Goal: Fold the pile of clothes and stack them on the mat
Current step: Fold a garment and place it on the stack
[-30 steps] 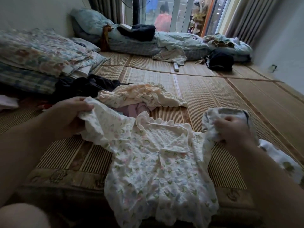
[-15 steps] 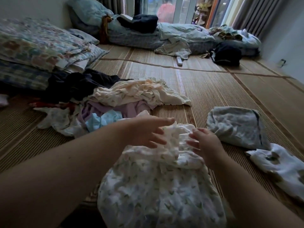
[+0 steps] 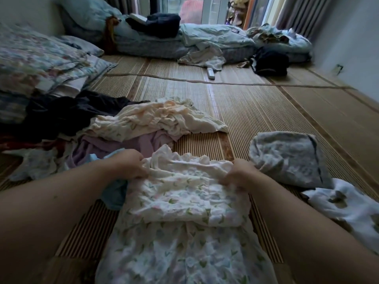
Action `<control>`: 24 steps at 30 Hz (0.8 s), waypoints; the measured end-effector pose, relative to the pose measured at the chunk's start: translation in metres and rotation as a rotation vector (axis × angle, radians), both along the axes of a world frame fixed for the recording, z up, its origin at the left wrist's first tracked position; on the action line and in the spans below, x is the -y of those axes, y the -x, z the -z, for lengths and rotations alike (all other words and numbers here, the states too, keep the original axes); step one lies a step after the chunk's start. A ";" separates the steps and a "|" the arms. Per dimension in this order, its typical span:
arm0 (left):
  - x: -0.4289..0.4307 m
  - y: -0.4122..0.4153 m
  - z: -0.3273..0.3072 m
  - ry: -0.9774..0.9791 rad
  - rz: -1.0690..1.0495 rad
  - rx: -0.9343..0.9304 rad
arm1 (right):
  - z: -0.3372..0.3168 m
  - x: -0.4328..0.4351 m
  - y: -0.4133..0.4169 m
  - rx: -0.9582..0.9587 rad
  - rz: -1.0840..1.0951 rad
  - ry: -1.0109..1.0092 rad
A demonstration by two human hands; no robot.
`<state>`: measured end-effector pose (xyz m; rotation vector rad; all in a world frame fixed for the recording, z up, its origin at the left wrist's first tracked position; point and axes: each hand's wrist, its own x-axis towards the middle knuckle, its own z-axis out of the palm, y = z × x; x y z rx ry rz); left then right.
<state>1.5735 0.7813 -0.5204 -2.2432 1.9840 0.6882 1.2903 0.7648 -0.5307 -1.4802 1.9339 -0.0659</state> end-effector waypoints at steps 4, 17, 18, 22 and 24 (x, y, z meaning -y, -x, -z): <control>0.017 0.005 -0.013 0.117 -0.024 -0.129 | -0.014 0.023 0.012 -0.051 -0.046 0.023; 0.021 0.015 -0.035 0.702 0.110 -0.496 | -0.043 -0.006 0.082 0.168 -0.154 0.760; 0.007 0.014 -0.027 0.699 0.145 -0.488 | -0.034 -0.023 0.088 0.129 -0.202 0.776; -0.056 -0.002 0.017 0.593 0.422 -0.316 | 0.015 -0.080 0.118 0.048 -0.321 0.735; -0.081 -0.010 0.038 0.391 0.534 -0.193 | 0.035 -0.095 0.133 -0.029 -0.434 0.608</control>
